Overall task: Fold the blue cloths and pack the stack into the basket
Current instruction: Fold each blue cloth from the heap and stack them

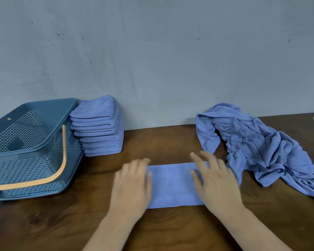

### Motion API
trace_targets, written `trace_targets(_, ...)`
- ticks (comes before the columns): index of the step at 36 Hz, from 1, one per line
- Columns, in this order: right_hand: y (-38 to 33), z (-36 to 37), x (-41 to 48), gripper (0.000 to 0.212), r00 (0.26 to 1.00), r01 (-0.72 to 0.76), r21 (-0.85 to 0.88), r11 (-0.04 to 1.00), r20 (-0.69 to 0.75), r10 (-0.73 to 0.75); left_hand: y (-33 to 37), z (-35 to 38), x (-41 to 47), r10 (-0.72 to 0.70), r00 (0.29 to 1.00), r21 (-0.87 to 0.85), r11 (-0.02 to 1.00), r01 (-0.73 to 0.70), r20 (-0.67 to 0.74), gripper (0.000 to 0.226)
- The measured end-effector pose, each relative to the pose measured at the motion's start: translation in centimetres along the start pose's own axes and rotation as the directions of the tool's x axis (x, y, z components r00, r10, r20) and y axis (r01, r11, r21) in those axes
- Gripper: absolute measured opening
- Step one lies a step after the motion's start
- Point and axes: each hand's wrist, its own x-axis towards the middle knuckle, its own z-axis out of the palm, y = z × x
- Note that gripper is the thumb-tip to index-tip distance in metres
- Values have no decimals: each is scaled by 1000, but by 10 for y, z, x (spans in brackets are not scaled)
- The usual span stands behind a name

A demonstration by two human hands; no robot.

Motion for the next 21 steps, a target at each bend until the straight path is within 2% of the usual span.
trace_targets(1, -8, -1, -1, 42, 996, 83, 33, 996, 31, -84, 9, 3, -2, 76, 993, -79, 994, -70, 87, 39)
trace_targets(3, -23, 1, -5, 44, 957, 179, 117, 977, 208, -200, 20, 12, -5, 141, 946, -127, 986, -108, 293, 50)
trace_targets(5, -30, 7, -10, 59, 888, 179, 152, 972, 401, -226, 18, 19, -6, 114, 886, -82, 993, -86, 450, 57)
trace_targets(6, -28, 8, -10, 63, 867, 184, 139, 973, 443, -227, 14, 20, -7, 97, 865, -59, 995, -78, 493, 60)
trace_targets(10, -9, 5, -4, 72, 840, 162, 105, 981, 507, -193, -5, 18, -9, 58, 840, 8, 997, -74, 540, 68)
trace_targets(16, 21, 4, 4, 92, 793, 85, 144, 986, 590, -154, -27, 5, -4, -52, 786, 58, 998, 20, 616, 96)
trace_targets(21, 47, -2, 13, 98, 735, 16, 191, 982, 663, -141, -39, -3, 0, -89, 762, 48, 996, 75, 641, 104)
